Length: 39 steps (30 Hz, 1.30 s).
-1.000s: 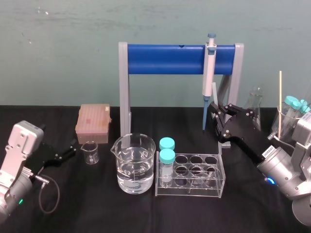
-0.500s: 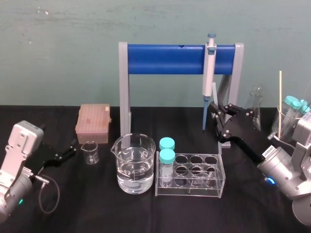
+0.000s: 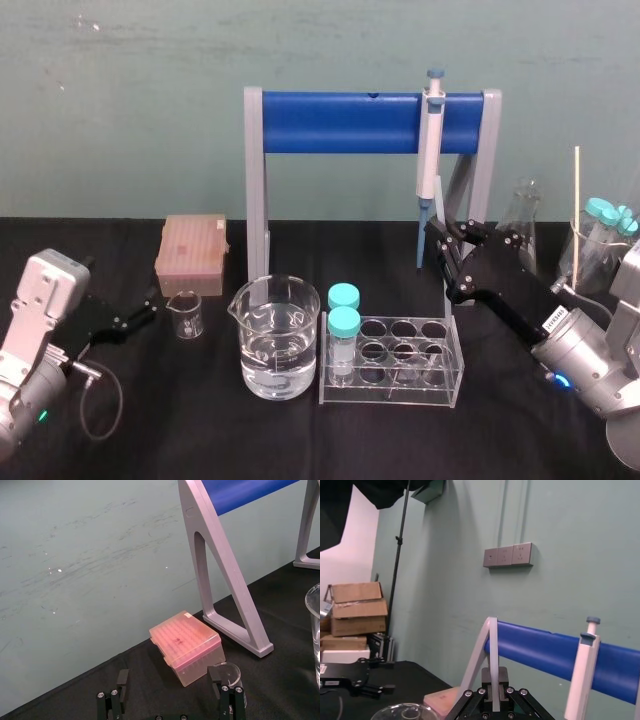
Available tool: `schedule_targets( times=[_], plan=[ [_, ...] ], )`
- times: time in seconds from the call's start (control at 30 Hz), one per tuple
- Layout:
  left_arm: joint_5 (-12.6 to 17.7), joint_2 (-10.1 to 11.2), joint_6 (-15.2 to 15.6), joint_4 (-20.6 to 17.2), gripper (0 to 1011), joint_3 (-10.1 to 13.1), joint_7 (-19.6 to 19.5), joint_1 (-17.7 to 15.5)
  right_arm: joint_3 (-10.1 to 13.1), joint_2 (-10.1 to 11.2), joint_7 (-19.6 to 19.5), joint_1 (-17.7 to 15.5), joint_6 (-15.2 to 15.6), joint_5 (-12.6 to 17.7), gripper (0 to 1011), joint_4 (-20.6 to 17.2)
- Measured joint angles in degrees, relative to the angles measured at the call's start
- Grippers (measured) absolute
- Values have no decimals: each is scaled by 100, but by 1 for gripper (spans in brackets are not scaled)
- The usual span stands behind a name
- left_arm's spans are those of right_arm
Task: Pick up the stirring rod with one hand, then place it down.
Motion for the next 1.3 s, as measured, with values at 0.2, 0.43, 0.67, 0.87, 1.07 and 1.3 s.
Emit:
schedule_targets(
  times=[0.2,0.43,0.67,0.87,1.07,1.3],
  plan=[
    [0,0,0,0,1000,0,0,0,-56,3,164,12,82,138,67,43],
    [0,0,0,0,1000,0,0,0,-194,5,404,80,218,315,67,185],
    [0,0,0,0,1000,0,0,0,-280,40,462,93,279,361,67,202],
    [0,0,0,0,1000,0,0,0,-287,88,374,41,287,330,67,114],
    [0,0,0,0,1000,0,0,0,-265,122,282,-20,297,305,67,40],
    [0,0,0,0,1000,0,0,0,-255,131,264,-28,326,305,67,79]
  ],
)
